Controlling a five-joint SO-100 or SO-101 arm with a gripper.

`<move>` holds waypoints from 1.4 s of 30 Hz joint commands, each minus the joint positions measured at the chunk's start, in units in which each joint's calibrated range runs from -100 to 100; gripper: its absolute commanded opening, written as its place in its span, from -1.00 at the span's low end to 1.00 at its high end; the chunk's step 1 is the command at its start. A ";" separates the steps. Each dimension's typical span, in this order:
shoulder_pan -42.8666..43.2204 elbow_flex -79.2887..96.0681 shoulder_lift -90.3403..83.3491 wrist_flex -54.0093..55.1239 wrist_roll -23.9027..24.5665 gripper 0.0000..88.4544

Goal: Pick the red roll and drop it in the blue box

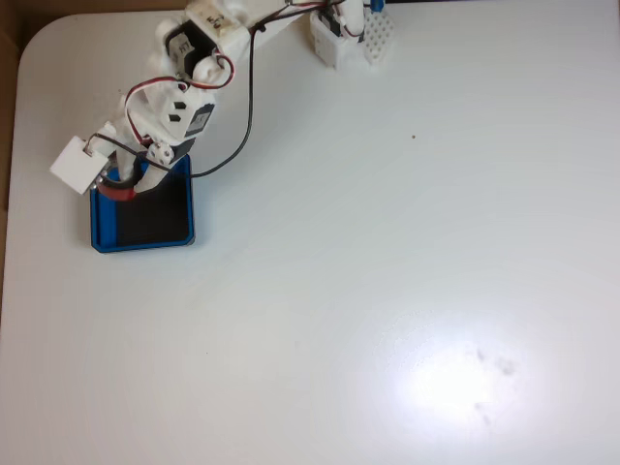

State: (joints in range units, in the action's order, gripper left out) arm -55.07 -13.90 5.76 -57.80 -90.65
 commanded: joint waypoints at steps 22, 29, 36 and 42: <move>-3.31 0.15 2.35 0.87 -0.41 -0.98; -3.40 0.06 2.35 0.87 -0.41 -0.98; -3.31 0.06 2.35 0.87 -0.41 -0.94; -3.40 0.15 2.35 0.87 -0.41 -0.87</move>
State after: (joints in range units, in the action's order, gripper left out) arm -57.84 -13.81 8.64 -57.80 -90.82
